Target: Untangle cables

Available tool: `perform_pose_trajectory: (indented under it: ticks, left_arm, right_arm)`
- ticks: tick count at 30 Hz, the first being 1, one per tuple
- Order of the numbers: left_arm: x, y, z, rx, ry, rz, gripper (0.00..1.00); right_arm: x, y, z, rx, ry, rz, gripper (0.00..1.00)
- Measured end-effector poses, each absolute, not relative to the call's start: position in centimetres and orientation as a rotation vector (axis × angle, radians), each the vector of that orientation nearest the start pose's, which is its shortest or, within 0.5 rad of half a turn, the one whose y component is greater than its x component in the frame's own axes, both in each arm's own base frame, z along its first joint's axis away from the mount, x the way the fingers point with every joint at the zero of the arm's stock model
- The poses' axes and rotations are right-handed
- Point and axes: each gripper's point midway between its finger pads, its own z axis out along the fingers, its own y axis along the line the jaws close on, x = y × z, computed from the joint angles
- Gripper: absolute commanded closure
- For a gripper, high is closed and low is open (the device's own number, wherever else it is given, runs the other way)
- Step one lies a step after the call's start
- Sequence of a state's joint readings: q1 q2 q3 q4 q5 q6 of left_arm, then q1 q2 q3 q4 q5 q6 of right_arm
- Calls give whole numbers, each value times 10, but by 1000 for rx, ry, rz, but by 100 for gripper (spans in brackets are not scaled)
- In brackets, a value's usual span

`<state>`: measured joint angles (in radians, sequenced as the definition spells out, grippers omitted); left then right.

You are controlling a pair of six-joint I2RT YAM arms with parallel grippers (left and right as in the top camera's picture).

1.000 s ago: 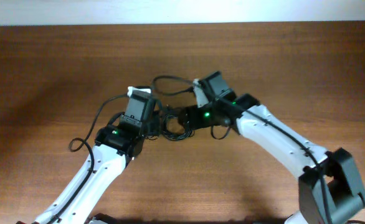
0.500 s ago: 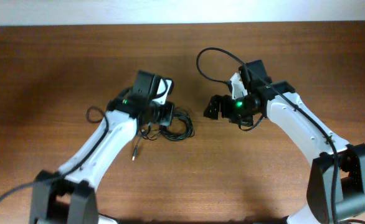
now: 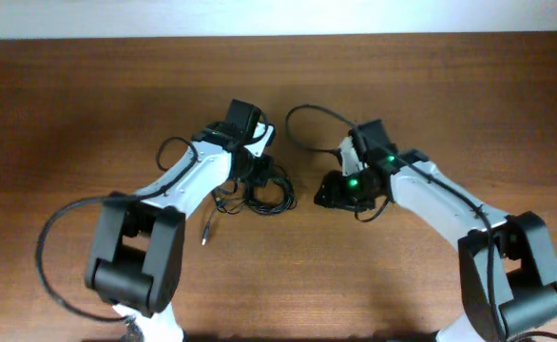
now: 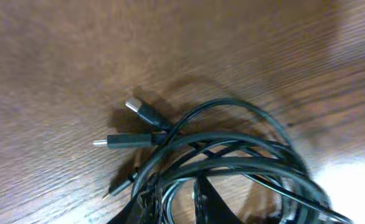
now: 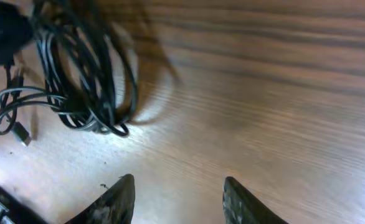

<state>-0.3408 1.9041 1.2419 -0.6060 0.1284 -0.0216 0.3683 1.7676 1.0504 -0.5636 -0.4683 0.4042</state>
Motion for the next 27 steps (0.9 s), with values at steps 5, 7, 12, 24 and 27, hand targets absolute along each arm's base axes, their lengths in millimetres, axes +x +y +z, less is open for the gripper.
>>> perform_pose_trajectory:
  ticks: [5,7,12,24,27]
  left_arm:
    - [377,-156,18,482,2837,-247,80]
    - [378,-156,17,482,2834,-247,80]
    - [383,-158,8,477,2836,-249,78]
    - [384,-158,5,470,2842,-249,71]
    - [384,-158,5,470,2843,-249,69]
  right_arm:
    - [301,217,30,-107,2938,747,55]
    - [302,218,28,-76,2933,682,55]
    - [307,227,27,-70,2892,612,56]
    - [310,232,27,-37,2871,574,56]
    - [309,233,27,-12,2876,577,56]
